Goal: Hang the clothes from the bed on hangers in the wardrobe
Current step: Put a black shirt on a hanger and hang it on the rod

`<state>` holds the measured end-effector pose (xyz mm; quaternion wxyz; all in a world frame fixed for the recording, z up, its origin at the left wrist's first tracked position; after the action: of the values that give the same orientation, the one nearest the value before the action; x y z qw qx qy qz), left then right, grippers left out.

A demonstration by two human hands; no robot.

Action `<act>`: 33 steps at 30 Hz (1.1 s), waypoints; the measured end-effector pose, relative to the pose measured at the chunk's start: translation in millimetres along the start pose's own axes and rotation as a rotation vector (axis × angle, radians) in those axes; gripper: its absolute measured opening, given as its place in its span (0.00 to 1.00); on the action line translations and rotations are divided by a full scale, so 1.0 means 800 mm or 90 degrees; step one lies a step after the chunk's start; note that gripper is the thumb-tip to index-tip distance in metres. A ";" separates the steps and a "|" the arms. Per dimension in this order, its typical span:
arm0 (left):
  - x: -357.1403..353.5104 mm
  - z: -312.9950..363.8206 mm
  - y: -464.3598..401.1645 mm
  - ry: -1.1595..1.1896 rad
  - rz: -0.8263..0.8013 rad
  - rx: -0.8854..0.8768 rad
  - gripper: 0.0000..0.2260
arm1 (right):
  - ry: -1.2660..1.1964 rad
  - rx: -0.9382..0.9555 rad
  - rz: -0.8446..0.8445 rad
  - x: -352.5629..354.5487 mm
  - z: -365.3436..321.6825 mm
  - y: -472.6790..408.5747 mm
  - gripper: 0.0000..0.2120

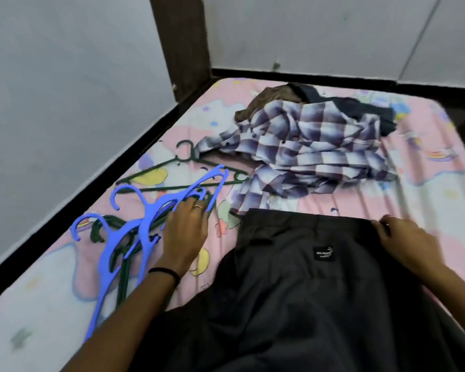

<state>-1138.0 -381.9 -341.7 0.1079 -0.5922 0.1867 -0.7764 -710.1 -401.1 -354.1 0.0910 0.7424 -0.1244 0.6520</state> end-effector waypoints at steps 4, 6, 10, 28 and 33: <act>0.030 -0.058 0.037 -0.190 -0.007 0.132 0.20 | 0.071 0.041 0.064 -0.003 -0.003 -0.005 0.19; 0.032 -0.081 0.064 -0.190 -0.064 0.229 0.25 | 0.103 0.025 0.053 -0.003 -0.006 0.003 0.22; 0.036 -0.102 0.091 -0.045 -0.096 0.326 0.26 | 0.145 0.004 0.056 0.006 -0.005 0.023 0.26; 0.237 -0.016 0.043 -0.069 0.083 0.040 0.29 | 0.025 0.049 0.212 0.196 -0.016 0.106 0.24; 0.285 0.050 0.036 -0.006 0.079 -0.026 0.14 | -0.016 0.209 0.255 0.233 -0.082 0.146 0.24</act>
<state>-1163.9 -502.6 -144.3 0.1445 -0.5853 0.2379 -0.7615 -785.4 -505.0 -163.6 -0.1629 0.7161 -0.1627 0.6589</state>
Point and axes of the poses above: each hand's wrist, its own y-axis away from the middle knuckle, its own x-axis out of the back of the hand, z = x × y, the point moved 3 cm from there along -y, towards the middle knuckle, and after that the axes turned 1 degree about -x, right-handed, at the moved point
